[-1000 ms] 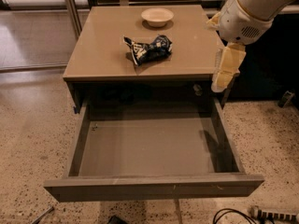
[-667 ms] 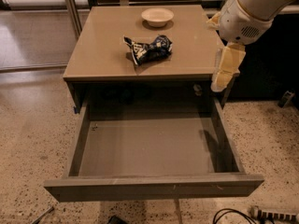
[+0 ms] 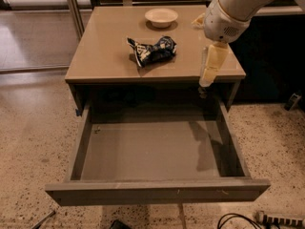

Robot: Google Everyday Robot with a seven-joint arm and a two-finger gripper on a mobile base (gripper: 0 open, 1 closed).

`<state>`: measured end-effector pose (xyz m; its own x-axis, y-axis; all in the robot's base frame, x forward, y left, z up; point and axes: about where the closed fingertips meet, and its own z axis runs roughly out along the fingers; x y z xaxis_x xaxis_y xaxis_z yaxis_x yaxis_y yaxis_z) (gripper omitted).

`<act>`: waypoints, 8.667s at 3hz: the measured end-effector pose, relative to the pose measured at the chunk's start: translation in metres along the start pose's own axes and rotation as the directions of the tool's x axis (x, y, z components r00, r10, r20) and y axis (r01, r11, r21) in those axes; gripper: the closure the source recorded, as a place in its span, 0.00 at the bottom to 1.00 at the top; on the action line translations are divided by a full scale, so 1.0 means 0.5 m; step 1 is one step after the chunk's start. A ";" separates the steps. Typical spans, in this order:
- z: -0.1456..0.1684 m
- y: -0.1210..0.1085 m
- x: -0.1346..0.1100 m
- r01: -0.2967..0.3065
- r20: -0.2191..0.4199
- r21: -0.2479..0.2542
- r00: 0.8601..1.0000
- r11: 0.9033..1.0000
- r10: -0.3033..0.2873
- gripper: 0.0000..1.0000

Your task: Place blue chip bag into top drawer

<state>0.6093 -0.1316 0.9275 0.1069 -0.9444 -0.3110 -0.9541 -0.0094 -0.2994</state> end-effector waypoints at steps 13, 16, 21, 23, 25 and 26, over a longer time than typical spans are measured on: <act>0.353 -0.249 -0.150 0.157 0.216 -0.130 0.968 0.979 -0.127 1.00; 0.300 -0.233 -0.237 0.288 0.432 -0.062 0.871 0.956 -0.234 1.00; 0.147 -0.005 -0.235 0.436 0.470 -0.205 0.829 0.876 -0.303 1.00; 0.173 0.013 -0.228 0.398 0.402 -0.255 0.873 0.881 -0.277 1.00; 0.162 0.083 -0.237 0.404 0.434 -0.250 0.859 0.880 -0.272 1.00; 0.156 0.159 -0.220 0.391 0.404 -0.273 0.876 0.879 -0.264 1.00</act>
Offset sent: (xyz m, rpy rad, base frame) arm 0.1552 0.0412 0.0224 0.0784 -0.1221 0.1272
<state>0.5434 -0.0026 0.8676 0.4588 -0.6916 -0.5579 -0.8731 -0.4676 -0.1383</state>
